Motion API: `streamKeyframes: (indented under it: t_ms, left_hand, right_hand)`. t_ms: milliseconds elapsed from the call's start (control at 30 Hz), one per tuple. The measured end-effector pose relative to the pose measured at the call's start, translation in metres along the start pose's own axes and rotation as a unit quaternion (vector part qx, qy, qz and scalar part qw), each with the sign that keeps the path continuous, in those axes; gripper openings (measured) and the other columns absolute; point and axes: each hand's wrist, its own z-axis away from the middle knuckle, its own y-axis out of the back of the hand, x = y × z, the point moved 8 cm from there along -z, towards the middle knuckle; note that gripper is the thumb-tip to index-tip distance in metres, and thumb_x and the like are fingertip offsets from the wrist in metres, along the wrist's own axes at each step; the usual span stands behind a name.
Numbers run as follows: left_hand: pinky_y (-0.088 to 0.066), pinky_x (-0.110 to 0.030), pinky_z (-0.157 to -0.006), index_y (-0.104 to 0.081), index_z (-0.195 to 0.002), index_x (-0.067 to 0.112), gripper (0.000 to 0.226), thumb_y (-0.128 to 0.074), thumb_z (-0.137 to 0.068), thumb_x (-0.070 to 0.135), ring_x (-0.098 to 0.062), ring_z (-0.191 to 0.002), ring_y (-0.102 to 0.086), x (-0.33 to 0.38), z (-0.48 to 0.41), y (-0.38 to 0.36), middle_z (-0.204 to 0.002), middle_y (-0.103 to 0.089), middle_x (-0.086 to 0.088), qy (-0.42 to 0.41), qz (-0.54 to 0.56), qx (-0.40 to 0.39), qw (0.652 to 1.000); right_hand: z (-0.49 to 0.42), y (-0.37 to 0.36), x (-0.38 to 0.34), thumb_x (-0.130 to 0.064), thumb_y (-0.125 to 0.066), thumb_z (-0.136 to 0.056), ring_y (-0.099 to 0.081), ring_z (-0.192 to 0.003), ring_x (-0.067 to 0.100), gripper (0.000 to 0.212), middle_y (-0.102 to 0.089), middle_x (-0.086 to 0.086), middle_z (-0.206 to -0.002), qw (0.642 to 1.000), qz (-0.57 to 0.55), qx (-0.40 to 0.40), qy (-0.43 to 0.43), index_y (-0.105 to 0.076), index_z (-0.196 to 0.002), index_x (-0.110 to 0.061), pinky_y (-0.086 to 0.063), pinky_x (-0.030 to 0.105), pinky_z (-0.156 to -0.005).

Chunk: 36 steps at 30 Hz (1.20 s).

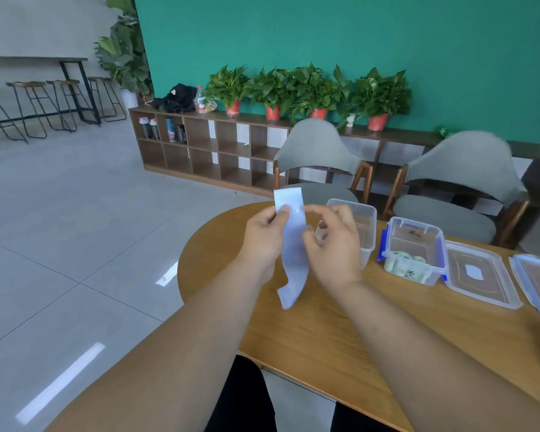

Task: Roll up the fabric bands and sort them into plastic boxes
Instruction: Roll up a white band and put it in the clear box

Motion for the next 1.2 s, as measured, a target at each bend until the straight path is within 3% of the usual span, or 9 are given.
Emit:
streamKeyframes:
  t_ms: [133, 200, 300, 433, 667, 800, 900, 1000, 1200]
  left_hand:
    - [-0.053, -0.055, -0.102, -0.078, -0.107, 0.022, 0.025, -0.066, -0.099, 0.043, -0.030, -0.101, -0.071, -0.008, -0.011, -0.002, -0.114, -0.076, -0.014, 0.012, 0.029, -0.031, 0.999]
    - [-0.055, -0.048, -0.097, -0.077, -0.104, 0.022, 0.026, -0.066, -0.099, 0.045, -0.029, -0.099, -0.068, -0.011, -0.017, -0.002, -0.106, -0.076, -0.010, 0.013, 0.020, -0.038, 0.999]
    - [-0.055, -0.043, -0.098, -0.077, -0.104, 0.028, 0.024, -0.068, -0.097, 0.049, -0.025, -0.106, -0.070, -0.019, -0.026, 0.000, -0.107, -0.076, 0.004, 0.029, 0.008, -0.021, 0.999]
    - [-0.055, -0.053, -0.104, -0.076, -0.114, 0.033, 0.020, -0.064, -0.101, 0.042, -0.025, -0.117, -0.070, -0.033, -0.035, 0.006, -0.119, -0.076, 0.002, 0.057, 0.041, -0.004, 0.998]
    - [-0.062, -0.042, -0.091, -0.072, -0.125, 0.027, 0.026, -0.055, -0.108, 0.017, -0.024, -0.112, -0.073, -0.045, -0.039, 0.008, -0.119, -0.077, -0.001, 0.053, 0.045, -0.033, 0.997]
    - [-0.058, -0.049, -0.101, -0.071, -0.125, 0.028, 0.024, -0.061, -0.105, 0.021, -0.022, -0.112, -0.073, -0.051, -0.043, 0.015, -0.118, -0.077, 0.000, 0.061, 0.018, -0.011, 0.998]
    - [-0.050, -0.046, -0.112, -0.056, -0.144, 0.032, 0.042, -0.061, -0.102, 0.028, -0.017, -0.120, -0.065, -0.067, -0.045, 0.022, -0.125, -0.071, 0.007, 0.091, -0.056, 0.009, 0.994]
    - [-0.044, -0.041, -0.115, -0.038, -0.158, 0.029, 0.059, -0.059, -0.104, 0.033, -0.022, -0.123, -0.059, -0.096, -0.034, 0.029, -0.122, -0.063, 0.010, 0.171, -0.135, 0.006, 0.976]
    - [-0.042, -0.028, -0.097, -0.041, -0.158, 0.020, 0.054, -0.049, -0.104, 0.021, -0.016, -0.125, -0.057, -0.125, -0.018, 0.032, -0.147, -0.057, 0.000, 0.166, -0.196, 0.008, 0.966]
  right_hand:
    - [0.001, -0.026, 0.036, -0.024, -0.074, -0.095, -0.067, -0.088, 0.003, 0.032, -0.072, -0.009, -0.096, 0.973, -0.151, -0.070, -0.163, -0.065, -0.125, -0.027, -0.049, 0.021, -0.082]
    - [0.003, -0.037, 0.044, -0.021, -0.073, -0.097, -0.070, -0.085, 0.011, 0.012, -0.076, -0.005, -0.088, 0.961, -0.185, -0.102, -0.177, -0.075, -0.108, -0.024, -0.056, 0.033, -0.083]
    - [0.002, -0.044, 0.053, -0.018, -0.071, -0.099, -0.073, -0.091, 0.031, 0.010, -0.077, 0.007, -0.094, 0.943, -0.244, -0.084, -0.211, -0.078, -0.105, -0.020, -0.063, 0.048, -0.085]
    - [-0.007, -0.053, 0.059, -0.017, -0.067, -0.101, -0.074, -0.089, 0.019, 0.014, -0.078, 0.006, -0.101, 0.927, -0.276, -0.076, -0.243, -0.077, -0.111, -0.019, -0.061, 0.032, -0.070]
    - [-0.019, -0.071, 0.071, -0.014, -0.064, -0.103, -0.074, -0.093, 0.015, 0.018, -0.076, 0.008, -0.105, 0.914, -0.295, -0.085, -0.265, -0.076, -0.115, -0.018, -0.063, 0.033, -0.078]
    - [-0.030, -0.082, 0.078, -0.014, -0.065, -0.103, -0.073, -0.092, 0.013, 0.019, -0.076, 0.003, -0.104, 0.900, -0.316, -0.084, -0.290, -0.074, -0.119, -0.015, -0.063, 0.029, -0.075]
    - [-0.038, -0.091, 0.098, -0.022, -0.059, -0.106, -0.071, -0.096, 0.024, 0.025, -0.073, 0.006, -0.105, 0.925, -0.192, -0.096, -0.313, -0.068, -0.126, -0.011, -0.060, 0.035, -0.081]
    - [-0.024, -0.106, 0.121, -0.025, -0.046, -0.108, -0.060, -0.092, 0.035, 0.027, -0.065, 0.014, -0.100, 0.935, 0.017, -0.195, -0.294, -0.060, -0.117, -0.004, -0.042, 0.034, -0.073]
    - [0.038, -0.117, 0.141, -0.021, -0.047, -0.100, -0.057, -0.112, 0.033, 0.017, -0.062, 0.006, -0.116, 0.923, 0.099, -0.248, -0.279, -0.057, -0.113, -0.019, -0.043, 0.036, -0.081]
